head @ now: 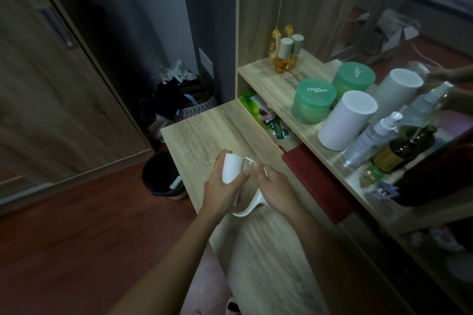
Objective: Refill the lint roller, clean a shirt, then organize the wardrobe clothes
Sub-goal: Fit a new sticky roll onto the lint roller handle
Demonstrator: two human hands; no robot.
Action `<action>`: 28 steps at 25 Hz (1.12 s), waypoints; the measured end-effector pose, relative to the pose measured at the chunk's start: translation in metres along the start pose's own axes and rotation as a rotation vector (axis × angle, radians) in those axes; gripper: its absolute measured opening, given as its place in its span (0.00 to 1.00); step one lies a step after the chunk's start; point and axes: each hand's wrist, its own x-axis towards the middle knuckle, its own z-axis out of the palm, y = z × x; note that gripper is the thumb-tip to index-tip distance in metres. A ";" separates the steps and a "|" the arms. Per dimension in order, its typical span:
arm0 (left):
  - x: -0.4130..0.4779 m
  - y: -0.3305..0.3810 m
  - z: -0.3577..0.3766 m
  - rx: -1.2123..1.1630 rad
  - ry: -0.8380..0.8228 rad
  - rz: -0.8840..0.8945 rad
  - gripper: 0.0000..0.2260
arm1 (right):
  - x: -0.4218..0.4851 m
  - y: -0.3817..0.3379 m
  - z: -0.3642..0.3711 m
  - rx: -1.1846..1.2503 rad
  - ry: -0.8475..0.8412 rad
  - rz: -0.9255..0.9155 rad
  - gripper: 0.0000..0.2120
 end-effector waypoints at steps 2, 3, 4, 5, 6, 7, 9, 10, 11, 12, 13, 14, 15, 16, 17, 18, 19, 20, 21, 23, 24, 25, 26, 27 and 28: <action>0.000 0.004 0.001 -0.020 -0.035 0.025 0.18 | -0.002 -0.003 0.003 0.013 0.091 0.014 0.24; -0.001 0.005 0.000 -0.017 -0.051 0.034 0.19 | -0.003 -0.004 0.005 0.029 0.118 0.021 0.24; -0.001 0.007 0.000 -0.002 -0.064 0.042 0.20 | -0.005 -0.007 0.006 0.039 0.133 0.022 0.23; -0.002 0.009 -0.001 0.009 -0.077 0.051 0.21 | -0.006 -0.009 0.006 0.040 0.148 0.016 0.23; -0.002 0.010 -0.002 0.012 -0.087 0.055 0.22 | -0.006 -0.011 0.006 0.038 0.162 0.006 0.22; -0.002 0.010 -0.003 0.015 -0.095 0.057 0.22 | -0.007 -0.012 0.006 0.037 0.176 -0.003 0.22; 0.000 0.010 -0.007 0.045 -0.114 0.068 0.21 | -0.007 -0.013 0.006 0.031 0.199 -0.017 0.22; 0.001 0.011 -0.008 0.062 -0.130 0.074 0.20 | -0.007 -0.012 0.006 0.022 0.208 -0.023 0.22; 0.001 0.012 -0.009 0.076 -0.145 0.077 0.19 | -0.007 -0.012 0.006 0.017 0.212 -0.024 0.21; 0.002 0.012 -0.010 0.089 -0.159 0.079 0.19 | -0.007 -0.013 0.007 0.019 0.214 -0.024 0.20; 0.002 0.013 -0.011 0.106 -0.171 0.086 0.19 | -0.008 -0.014 0.008 0.022 0.218 -0.024 0.19; 0.002 0.013 -0.012 0.124 -0.181 0.094 0.19 | -0.008 -0.015 0.008 0.020 0.219 -0.025 0.18; 0.002 0.013 -0.013 0.136 -0.187 0.099 0.19 | -0.008 -0.016 0.009 0.018 0.218 -0.026 0.17; 0.002 0.013 -0.014 0.140 -0.188 0.098 0.19 | -0.008 -0.017 0.010 0.018 0.215 -0.025 0.16; 0.003 0.012 -0.014 0.142 -0.188 0.093 0.19 | -0.008 -0.016 0.010 0.021 0.212 -0.021 0.16; 0.003 0.011 -0.015 0.147 -0.186 0.085 0.20 | -0.009 -0.016 0.011 0.027 0.212 -0.017 0.17; 0.002 0.011 -0.015 0.149 -0.183 0.081 0.20 | -0.009 -0.015 0.011 0.032 0.212 -0.016 0.17; 0.001 0.011 -0.016 0.149 -0.182 0.081 0.20 | -0.009 -0.015 0.012 0.041 0.209 -0.017 0.18; 0.000 0.010 -0.017 0.152 -0.182 0.087 0.20 | -0.009 -0.015 0.013 0.055 0.204 -0.017 0.18; -0.002 0.011 -0.018 0.160 -0.185 0.111 0.19 | -0.010 -0.017 0.014 0.071 0.190 -0.025 0.18; -0.003 0.011 -0.019 0.162 -0.187 0.115 0.19 | -0.010 -0.018 0.014 0.073 0.186 -0.030 0.18; -0.004 0.011 -0.020 0.165 -0.188 0.112 0.19 | -0.010 -0.018 0.014 0.074 0.181 -0.035 0.18; -0.004 0.011 -0.021 0.171 -0.188 0.106 0.20 | -0.010 -0.019 0.014 0.073 0.177 -0.041 0.18; -0.004 0.010 -0.022 0.178 -0.190 0.104 0.20 | -0.011 -0.019 0.014 0.066 0.172 -0.047 0.18; -0.005 0.009 -0.022 0.185 -0.193 0.106 0.20 | -0.011 -0.019 0.014 0.056 0.165 -0.052 0.17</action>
